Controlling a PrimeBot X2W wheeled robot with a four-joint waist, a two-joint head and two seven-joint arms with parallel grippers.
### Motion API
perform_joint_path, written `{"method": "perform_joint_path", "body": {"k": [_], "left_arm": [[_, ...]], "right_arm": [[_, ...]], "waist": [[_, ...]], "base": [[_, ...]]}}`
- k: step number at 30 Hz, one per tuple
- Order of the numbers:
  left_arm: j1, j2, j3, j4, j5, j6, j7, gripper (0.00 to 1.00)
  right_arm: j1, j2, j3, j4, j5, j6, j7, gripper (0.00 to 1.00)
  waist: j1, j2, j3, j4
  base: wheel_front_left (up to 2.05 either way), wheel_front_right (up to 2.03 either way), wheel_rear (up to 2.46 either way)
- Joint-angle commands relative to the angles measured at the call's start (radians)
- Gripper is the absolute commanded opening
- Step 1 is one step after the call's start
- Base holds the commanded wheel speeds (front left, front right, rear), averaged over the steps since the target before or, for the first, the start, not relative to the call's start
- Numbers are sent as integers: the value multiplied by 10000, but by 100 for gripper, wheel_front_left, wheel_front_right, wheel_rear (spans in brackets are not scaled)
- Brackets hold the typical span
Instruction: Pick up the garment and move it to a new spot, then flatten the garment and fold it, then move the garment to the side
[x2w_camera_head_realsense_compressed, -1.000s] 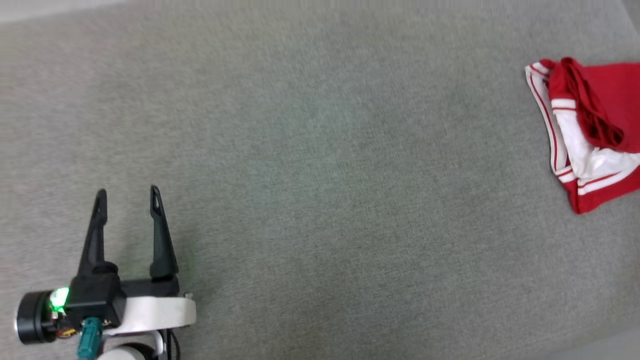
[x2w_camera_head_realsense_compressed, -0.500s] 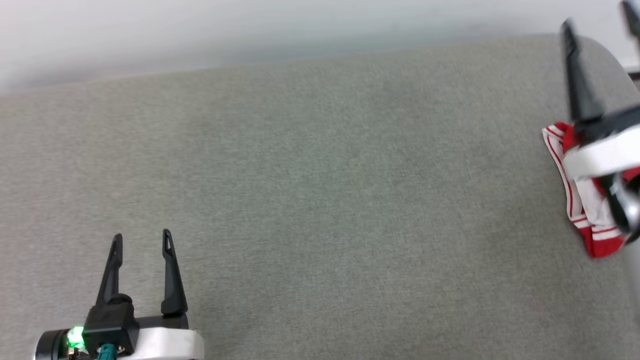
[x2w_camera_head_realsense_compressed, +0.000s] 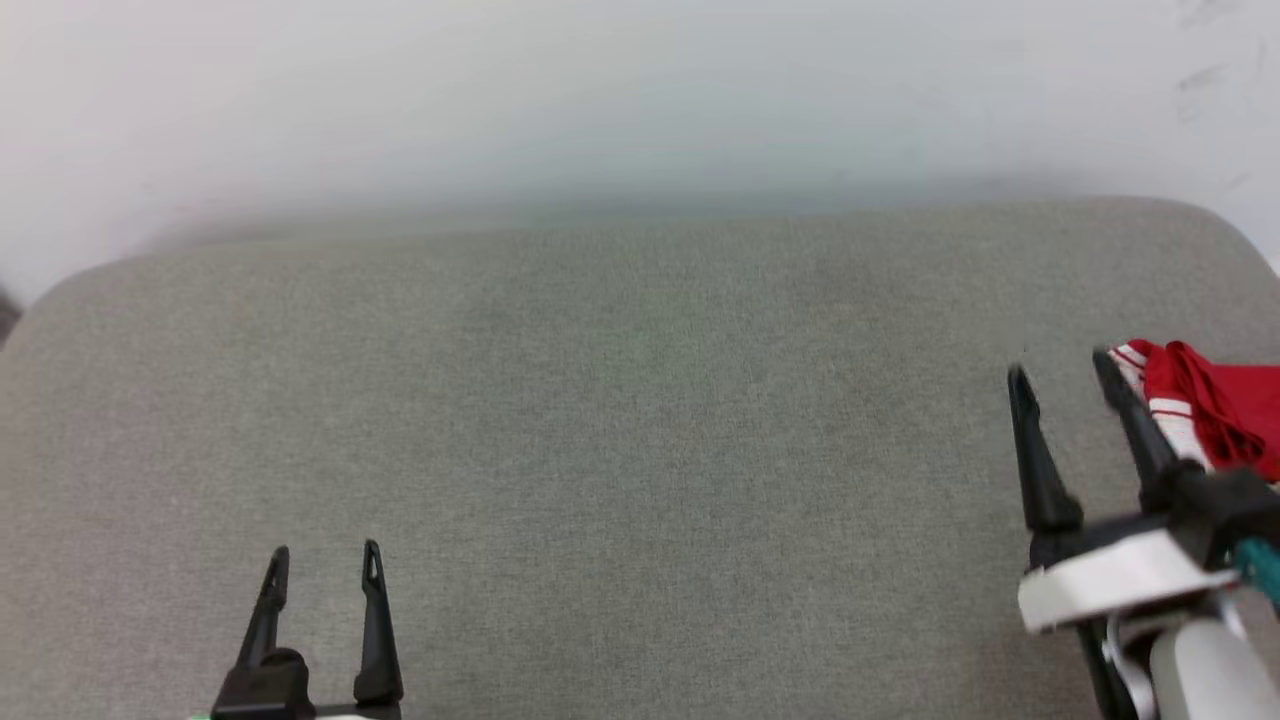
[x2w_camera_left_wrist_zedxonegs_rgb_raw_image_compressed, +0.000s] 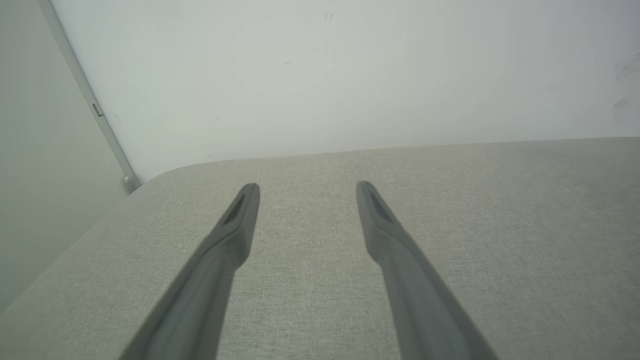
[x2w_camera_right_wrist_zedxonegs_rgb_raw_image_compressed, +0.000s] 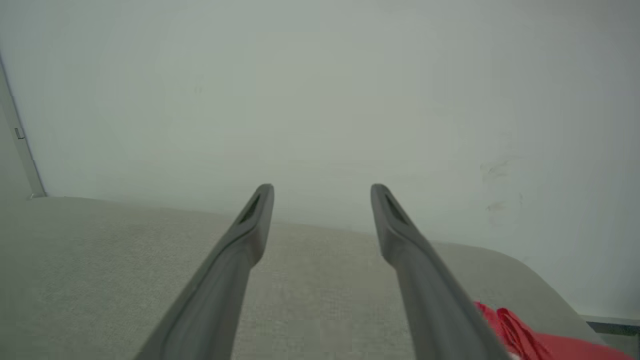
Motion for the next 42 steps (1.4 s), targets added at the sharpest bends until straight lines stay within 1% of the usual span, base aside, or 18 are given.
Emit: {"method": "perform_joint_path", "body": {"k": [1,6,11,17,22,23,27,28,29,42], "left_arm": [[174,-13,-41,45,59,-1,-18,100],[448,-39,-155,210,-41,-65,-18,100],[632,-55,-232,313,-108,-162,-18,100],[810,-73,-259,397,-116,-254,-18,100],[853,-79,-216,424,-124,-335,-18,100],[761,-61,-219,464,-149,-334,3,0],[749,-70,-255,795,-341,-349,27,0],[716,-64,-254,798,-578,-367,62,0],[422,12,-217,964,-1968,-505,311,0],[-181,121,-146,1401,-4593,-832,795,0]], "right_arm": [[435,167,-131,-46,19,-9,-13,100],[1648,576,-431,-273,77,-7,-14,100],[2545,866,-559,-660,71,-7,-14,100],[3275,1021,-639,-1036,30,-7,-14,100],[3555,1073,-637,-1162,17,-7,-15,100],[3493,1026,-605,-1083,43,0,0,0],[3572,1027,-568,-771,227,0,37,0],[3545,1021,-564,-764,452,0,74,0],[3304,952,-561,-625,1773,0,329,0],[2838,855,-572,-346,4265,-1,819,0]], "waist": [[1,0,-221,61],[1,0,-434,70],[1,0,-625,93],[1,0,-786,123],[1,0,-835,157],[1,0,-830,169],[1,0,-828,169],[1,0,-824,170],[1,0,-801,173],[1,0,-755,181]], "base": [[0,0,0],[0,0,0],[0,0,0],[0,0,0],[0,0,0],[0,0,0],[0,0,0],[0,0,0],[0,0,0],[0,0,0]]}}
